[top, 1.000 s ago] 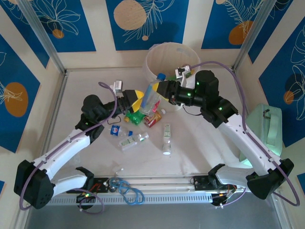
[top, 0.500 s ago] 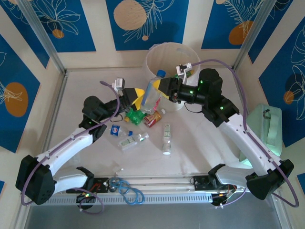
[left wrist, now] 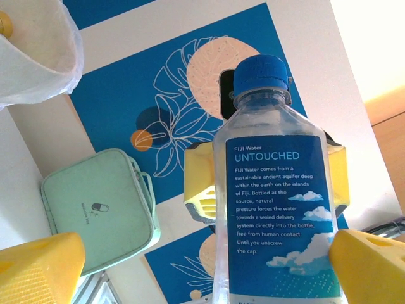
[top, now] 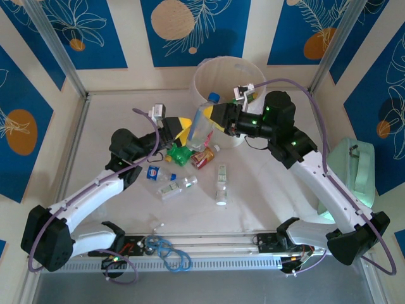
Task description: Put the plastic bottles in the bin
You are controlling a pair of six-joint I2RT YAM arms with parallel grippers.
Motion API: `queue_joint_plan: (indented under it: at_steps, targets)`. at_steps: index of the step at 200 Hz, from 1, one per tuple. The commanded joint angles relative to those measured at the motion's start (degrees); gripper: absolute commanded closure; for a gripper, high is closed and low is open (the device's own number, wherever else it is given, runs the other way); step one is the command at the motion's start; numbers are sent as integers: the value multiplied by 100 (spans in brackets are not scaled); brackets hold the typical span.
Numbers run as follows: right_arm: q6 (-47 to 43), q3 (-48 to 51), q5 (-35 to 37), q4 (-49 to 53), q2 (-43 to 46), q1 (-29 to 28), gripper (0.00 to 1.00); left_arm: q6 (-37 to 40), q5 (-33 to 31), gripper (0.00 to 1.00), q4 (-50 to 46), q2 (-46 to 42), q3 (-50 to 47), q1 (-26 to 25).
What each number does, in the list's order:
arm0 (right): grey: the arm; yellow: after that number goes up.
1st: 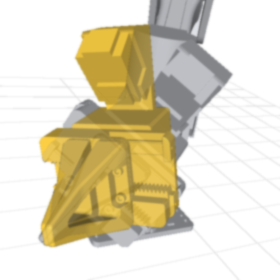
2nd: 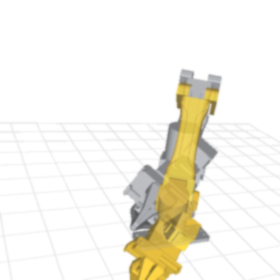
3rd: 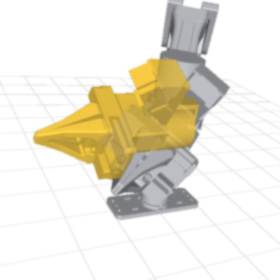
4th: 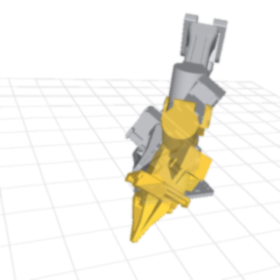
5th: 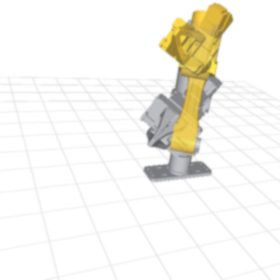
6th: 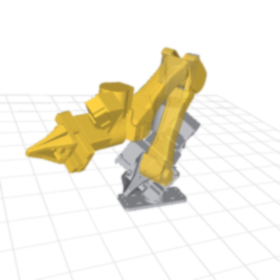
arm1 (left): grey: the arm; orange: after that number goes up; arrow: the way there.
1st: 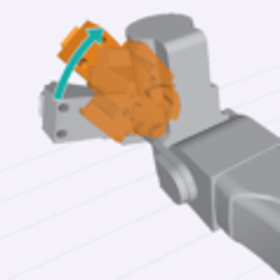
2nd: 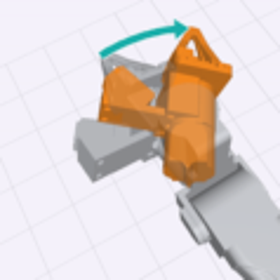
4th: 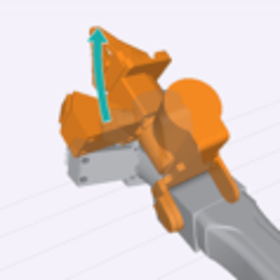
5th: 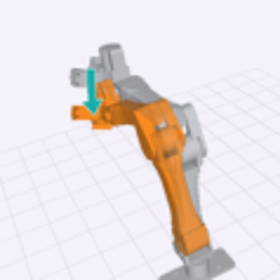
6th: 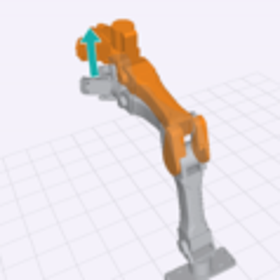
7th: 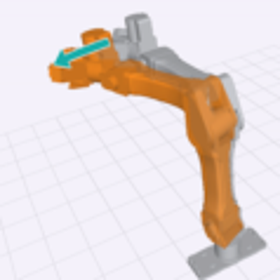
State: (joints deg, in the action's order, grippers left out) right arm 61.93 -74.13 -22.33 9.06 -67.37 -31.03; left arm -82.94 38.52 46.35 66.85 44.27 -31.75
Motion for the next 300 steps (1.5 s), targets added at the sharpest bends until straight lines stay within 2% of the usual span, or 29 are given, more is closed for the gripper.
queue_joint_plan:
  at_steps: [1, 29, 60, 95, 158, 209, 237, 254, 270, 285, 300]
  targets:
    - [-186, 45, 331, 204, -57, 26, 58, -107, 359, 0, 771, -9, -19, -213]
    - [-298, -94, 428, 344, -61, 28, 58, -41, 375, 0, 563, -54, -20, -218]
    - [-345, -118, 564, 368, -105, 52, 58, -217, 349, 0, 904, -67, -63, -212]
    - [-377, -291, 568, 322, -268, -28, 58, 56, 358, 2, 357, -120, -17, -227]
    - [-287, -339, 701, 106, -403, -131, 58, -25, 507, 25, 601, 109, 42, -248]
    - [-272, -203, 713, 125, -338, -111, 57, -45, 349, 42, 676, 200, 54, -244]
    - [-252, -113, 728, 130, -246, -55, 50, -15, 349, 47, 647, 280, 140, -244]
    - [-322, -102, 761, 282, -114, 83, 34, 112, 357, 48, 384, 286, 216, -229]
    - [-496, -72, 906, 607, 169, 337, 23, 300, 380, 45, 39, 269, 366, -193]
    - [-599, -40, 983, 1109, 490, 767, 20, 606, 426, 44, -473, 289, 681, -99]
    - [-756, 15, 1031, 1733, 807, 1217, 20, 1153, 465, 43, -1409, 438, 1257, 13]
